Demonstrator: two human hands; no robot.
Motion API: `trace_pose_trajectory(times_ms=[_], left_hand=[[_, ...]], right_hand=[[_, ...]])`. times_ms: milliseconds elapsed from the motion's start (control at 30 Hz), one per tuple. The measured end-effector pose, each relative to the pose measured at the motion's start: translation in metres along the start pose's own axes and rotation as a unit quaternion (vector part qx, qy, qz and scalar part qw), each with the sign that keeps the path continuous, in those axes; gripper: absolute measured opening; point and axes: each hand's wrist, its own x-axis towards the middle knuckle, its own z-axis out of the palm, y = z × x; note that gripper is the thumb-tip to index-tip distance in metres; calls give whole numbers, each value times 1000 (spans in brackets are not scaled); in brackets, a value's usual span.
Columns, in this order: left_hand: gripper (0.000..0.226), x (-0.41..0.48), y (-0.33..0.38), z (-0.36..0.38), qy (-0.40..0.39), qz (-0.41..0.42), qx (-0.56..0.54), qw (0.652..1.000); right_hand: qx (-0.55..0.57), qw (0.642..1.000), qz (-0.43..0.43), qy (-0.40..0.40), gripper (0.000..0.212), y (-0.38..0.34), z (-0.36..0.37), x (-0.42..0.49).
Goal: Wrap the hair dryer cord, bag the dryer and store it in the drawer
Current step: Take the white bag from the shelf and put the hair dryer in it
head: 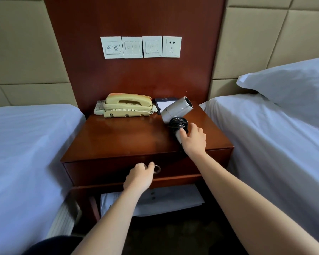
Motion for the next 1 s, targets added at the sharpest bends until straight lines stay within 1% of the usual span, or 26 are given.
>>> trace_pose_trajectory(times_ms=[67, 133, 200, 233, 300, 400, 467, 533, 633, 700, 767, 867, 1000], left_hand=[[38, -9, -2, -5, 24, 30, 32, 999], [35, -17, -5, -7, 26, 69, 8, 997], [34, -25, -14, -4, 20, 82, -36, 996], [33, -28, -21, 1, 21, 80, -56, 995], [33, -34, -38, 12, 23, 63, -86, 994], [34, -39, -72, 40, -3, -6, -138, 990], [32, -40, -94, 57, -31, -64, -170, 983], [35, -37, -115, 73, -41, -122, -200, 971], [40, -32, -140, 96, -41, -197, -246, 948], [35, -26, -154, 110, -45, -235, -281, 929], [30, -18, -164, 122, -55, -275, -317, 906], [49, 2, -180, 138, -62, -323, -344, 880], [60, 37, -199, 155, -59, -379, -402, 831]], right_hand=[[27, 999, -33, 22, 46, 6, -5, -21], [85, 993, -65, 42, 37, 15, -5, -47], [150, 984, -83, 45, 25, 29, -2, -77], [167, 982, -88, 34, 22, 39, 1, -93], [158, 983, -93, -5, 18, 60, 10, -120], [119, 988, -80, -60, 12, 93, 27, -143], [89, 988, -45, -118, 10, 110, 39, -146], [54, 982, -4, -178, 9, 123, 52, -144], [29, 972, 76, -221, 12, 140, 72, -138], [28, 957, 146, -250, 13, 152, 91, -134], [14, 937, 212, -278, 19, 167, 114, -130], [10, 909, 301, -289, 35, 188, 147, -123], [88, 868, 419, -252, 53, 209, 181, -109]])
